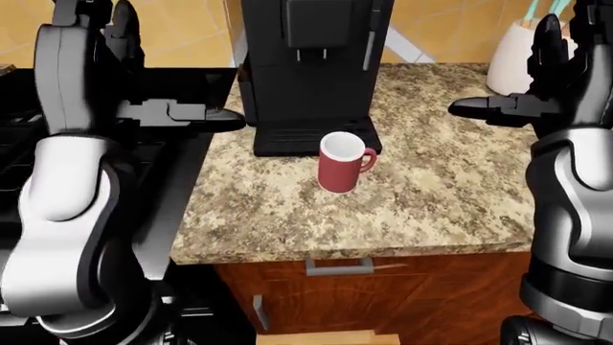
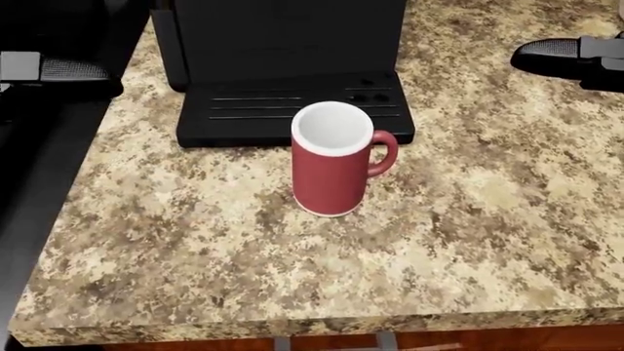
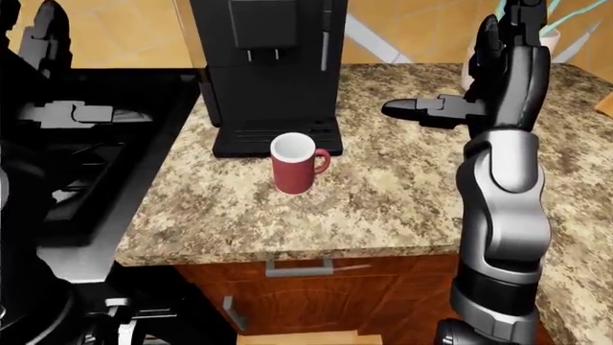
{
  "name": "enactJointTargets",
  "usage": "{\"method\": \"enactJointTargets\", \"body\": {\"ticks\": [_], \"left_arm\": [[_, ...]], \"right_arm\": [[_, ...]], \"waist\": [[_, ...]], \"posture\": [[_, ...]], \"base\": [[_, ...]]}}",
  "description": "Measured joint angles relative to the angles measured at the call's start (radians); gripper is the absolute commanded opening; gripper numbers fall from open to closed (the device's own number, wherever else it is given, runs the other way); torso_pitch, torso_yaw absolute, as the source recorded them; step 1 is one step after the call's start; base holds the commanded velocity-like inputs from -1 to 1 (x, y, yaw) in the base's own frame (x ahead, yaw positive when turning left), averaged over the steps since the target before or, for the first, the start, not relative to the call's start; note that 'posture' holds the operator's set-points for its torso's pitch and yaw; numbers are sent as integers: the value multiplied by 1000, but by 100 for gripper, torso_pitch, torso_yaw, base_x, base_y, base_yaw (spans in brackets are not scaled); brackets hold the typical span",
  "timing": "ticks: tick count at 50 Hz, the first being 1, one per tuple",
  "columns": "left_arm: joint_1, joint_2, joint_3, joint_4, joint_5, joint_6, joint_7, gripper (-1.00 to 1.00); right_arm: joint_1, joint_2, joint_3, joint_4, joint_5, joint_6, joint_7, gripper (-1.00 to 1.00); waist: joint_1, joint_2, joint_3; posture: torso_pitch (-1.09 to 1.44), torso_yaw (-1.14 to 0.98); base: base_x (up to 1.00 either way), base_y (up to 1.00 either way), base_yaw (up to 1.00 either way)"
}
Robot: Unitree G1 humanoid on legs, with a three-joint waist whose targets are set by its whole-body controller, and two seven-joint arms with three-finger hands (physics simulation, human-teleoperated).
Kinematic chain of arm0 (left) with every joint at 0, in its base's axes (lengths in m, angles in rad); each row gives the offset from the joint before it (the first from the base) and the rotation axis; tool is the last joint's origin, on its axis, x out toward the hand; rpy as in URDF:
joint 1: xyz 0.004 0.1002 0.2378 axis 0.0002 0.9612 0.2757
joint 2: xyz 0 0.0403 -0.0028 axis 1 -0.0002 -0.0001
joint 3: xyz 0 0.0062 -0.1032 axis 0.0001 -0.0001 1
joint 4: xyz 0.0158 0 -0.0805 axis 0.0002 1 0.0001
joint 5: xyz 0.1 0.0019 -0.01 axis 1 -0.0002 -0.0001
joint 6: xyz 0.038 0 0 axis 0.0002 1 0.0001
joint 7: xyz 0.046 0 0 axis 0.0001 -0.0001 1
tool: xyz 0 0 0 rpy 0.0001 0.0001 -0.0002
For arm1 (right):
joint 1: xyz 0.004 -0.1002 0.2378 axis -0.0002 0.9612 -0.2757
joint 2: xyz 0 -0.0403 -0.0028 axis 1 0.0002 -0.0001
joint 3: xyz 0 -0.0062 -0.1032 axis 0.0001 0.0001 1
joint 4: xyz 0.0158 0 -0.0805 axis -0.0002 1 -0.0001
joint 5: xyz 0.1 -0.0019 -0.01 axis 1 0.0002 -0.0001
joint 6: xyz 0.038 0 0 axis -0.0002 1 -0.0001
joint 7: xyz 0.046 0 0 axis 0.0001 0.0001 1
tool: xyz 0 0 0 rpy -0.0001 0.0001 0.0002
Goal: Pick the mug from under the coffee machine dispenser and place it on the counter.
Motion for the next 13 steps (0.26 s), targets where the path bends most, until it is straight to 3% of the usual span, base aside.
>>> {"method": "enactJointTargets", "body": {"ticks": [13], "left_arm": [[-79,200,86,12,-144,-51,27,100]], "right_arm": [[-1,-9,-4,-7,0,6,1,100]], "waist": [[-7,12,6]], "posture": [[0,0]], "base": [[0,0,0]]}}
